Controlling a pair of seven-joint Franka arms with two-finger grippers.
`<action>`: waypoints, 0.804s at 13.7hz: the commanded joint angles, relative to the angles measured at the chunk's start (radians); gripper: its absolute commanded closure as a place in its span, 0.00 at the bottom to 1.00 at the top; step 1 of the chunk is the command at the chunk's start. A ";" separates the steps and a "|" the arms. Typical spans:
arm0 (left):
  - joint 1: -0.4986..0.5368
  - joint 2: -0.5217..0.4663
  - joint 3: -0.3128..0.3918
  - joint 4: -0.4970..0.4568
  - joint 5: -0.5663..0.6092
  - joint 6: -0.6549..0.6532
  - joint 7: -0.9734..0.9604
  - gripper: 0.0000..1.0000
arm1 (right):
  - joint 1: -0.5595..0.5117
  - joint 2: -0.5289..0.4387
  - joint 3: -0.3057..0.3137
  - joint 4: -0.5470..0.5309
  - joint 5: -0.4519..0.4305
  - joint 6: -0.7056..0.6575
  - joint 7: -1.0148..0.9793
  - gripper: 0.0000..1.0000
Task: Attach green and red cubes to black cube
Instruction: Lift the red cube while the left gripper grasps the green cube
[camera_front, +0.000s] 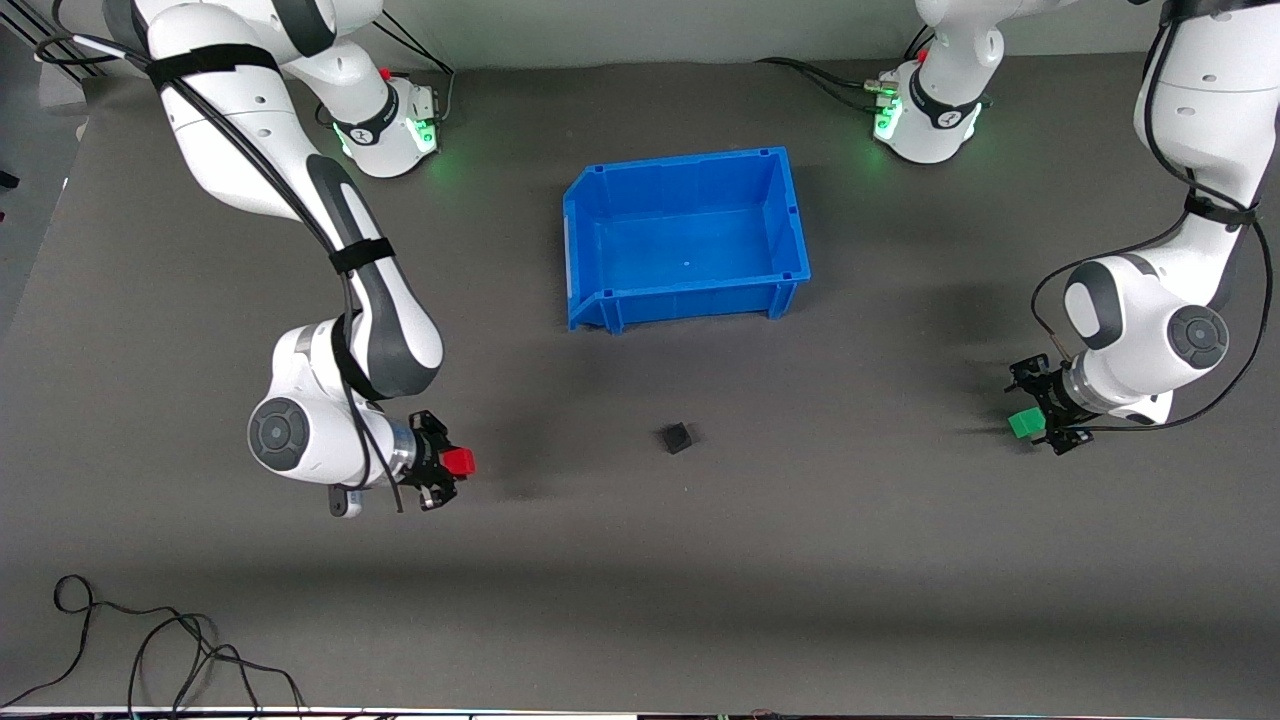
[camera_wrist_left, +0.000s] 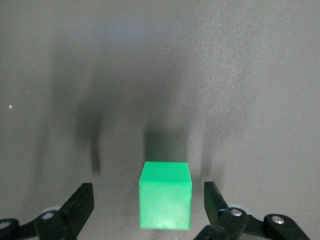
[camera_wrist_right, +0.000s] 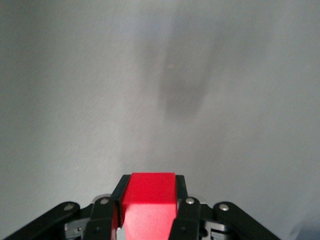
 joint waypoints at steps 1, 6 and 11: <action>0.004 -0.014 0.007 -0.005 0.038 -0.001 -0.020 0.02 | 0.038 0.076 -0.001 0.113 0.023 -0.028 0.097 0.82; 0.007 -0.011 0.012 -0.005 0.063 0.004 -0.021 0.26 | 0.060 0.153 0.007 0.200 0.022 -0.019 0.183 0.82; -0.009 -0.018 0.012 -0.002 0.064 -0.008 -0.021 1.00 | 0.064 0.162 0.034 0.237 0.045 -0.015 0.227 0.83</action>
